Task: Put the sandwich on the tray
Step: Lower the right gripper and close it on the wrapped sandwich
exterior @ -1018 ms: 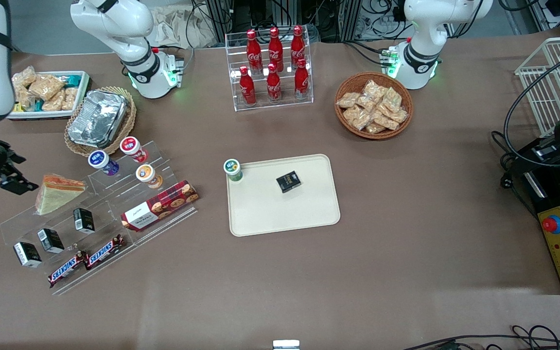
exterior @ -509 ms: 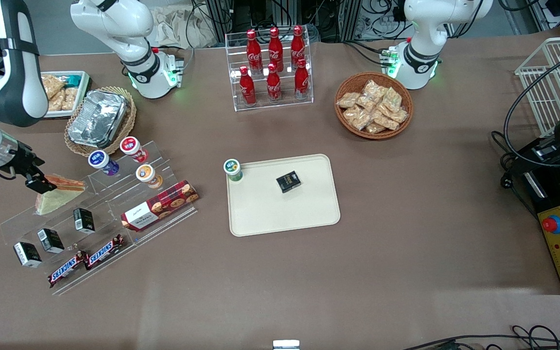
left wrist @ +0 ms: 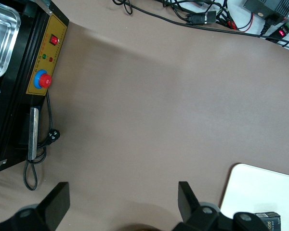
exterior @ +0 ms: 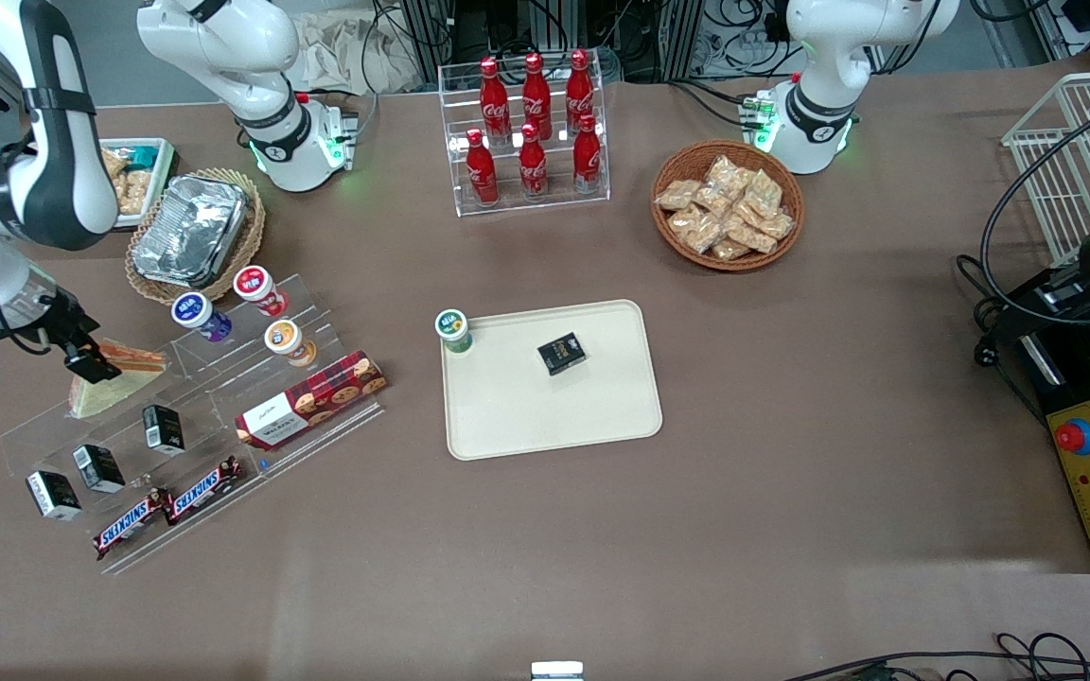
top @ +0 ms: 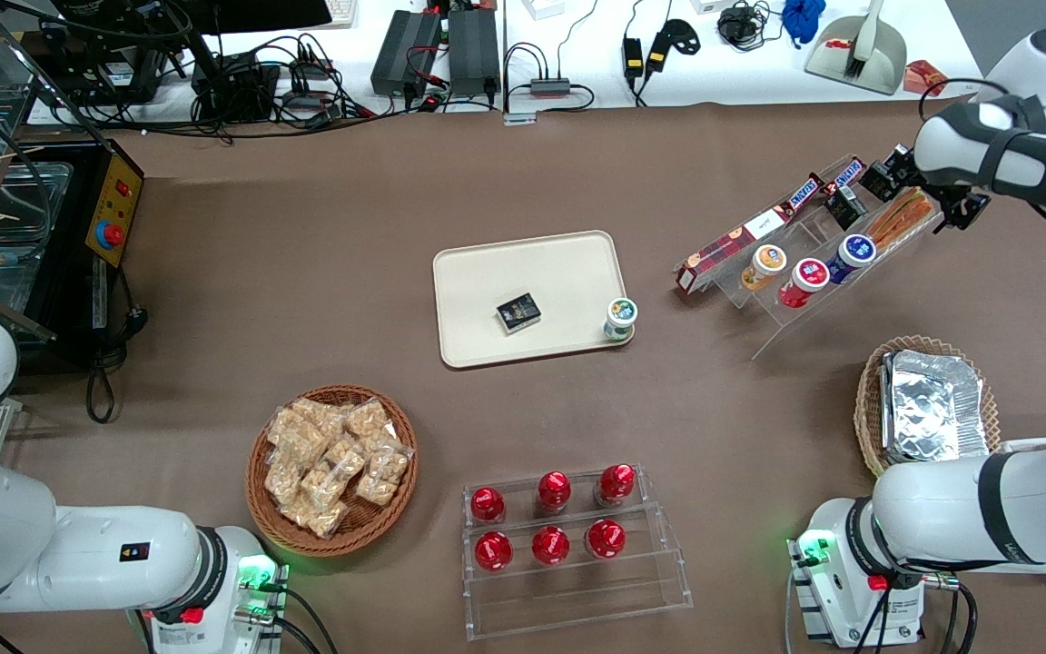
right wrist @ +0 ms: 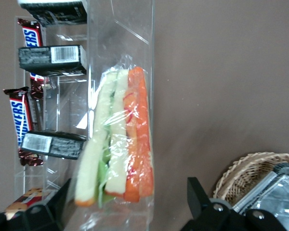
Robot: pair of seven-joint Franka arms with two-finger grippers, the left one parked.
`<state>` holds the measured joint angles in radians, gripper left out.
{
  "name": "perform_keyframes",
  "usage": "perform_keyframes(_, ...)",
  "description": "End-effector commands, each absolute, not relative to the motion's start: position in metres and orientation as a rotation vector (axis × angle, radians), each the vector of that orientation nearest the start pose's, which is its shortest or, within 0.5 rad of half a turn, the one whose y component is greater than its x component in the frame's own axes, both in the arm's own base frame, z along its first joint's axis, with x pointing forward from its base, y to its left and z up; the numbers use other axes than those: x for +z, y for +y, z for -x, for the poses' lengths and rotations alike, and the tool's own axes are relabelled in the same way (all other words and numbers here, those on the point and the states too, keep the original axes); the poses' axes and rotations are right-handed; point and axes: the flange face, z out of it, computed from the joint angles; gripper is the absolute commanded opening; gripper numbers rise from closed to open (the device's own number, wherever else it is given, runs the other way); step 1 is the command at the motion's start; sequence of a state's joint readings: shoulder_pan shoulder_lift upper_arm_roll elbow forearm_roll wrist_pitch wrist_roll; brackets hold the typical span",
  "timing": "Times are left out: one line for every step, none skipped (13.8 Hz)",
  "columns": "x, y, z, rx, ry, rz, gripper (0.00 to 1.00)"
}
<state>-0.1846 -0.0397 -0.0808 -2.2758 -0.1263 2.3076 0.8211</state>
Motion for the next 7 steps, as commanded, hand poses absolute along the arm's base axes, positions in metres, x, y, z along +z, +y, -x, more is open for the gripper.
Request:
perform_keyframes(0.3713,-0.1427,-0.4938,-0.206,1.561,2.809,0.98)
perform_keyframes(0.3712,-0.1428,-0.4946,-0.215,1.561,2.805,0.94)
perform_keyframes(0.3695,-0.1428,-0.4954,-0.218,1.560,2.805,0.85)
perform_keyframes(0.3690,-0.1436,-0.4956,-0.220,1.559,2.805,0.69)
perform_keyframes(0.3683,-0.1445,-0.4963,-0.229,1.559,2.802,0.51)
perform_keyframes(0.3678,-0.1445,-0.4967,-0.231,1.559,2.802,0.36)
perform_keyframes(0.3678,-0.1437,-0.4969,-0.231,1.556,2.803,0.21)
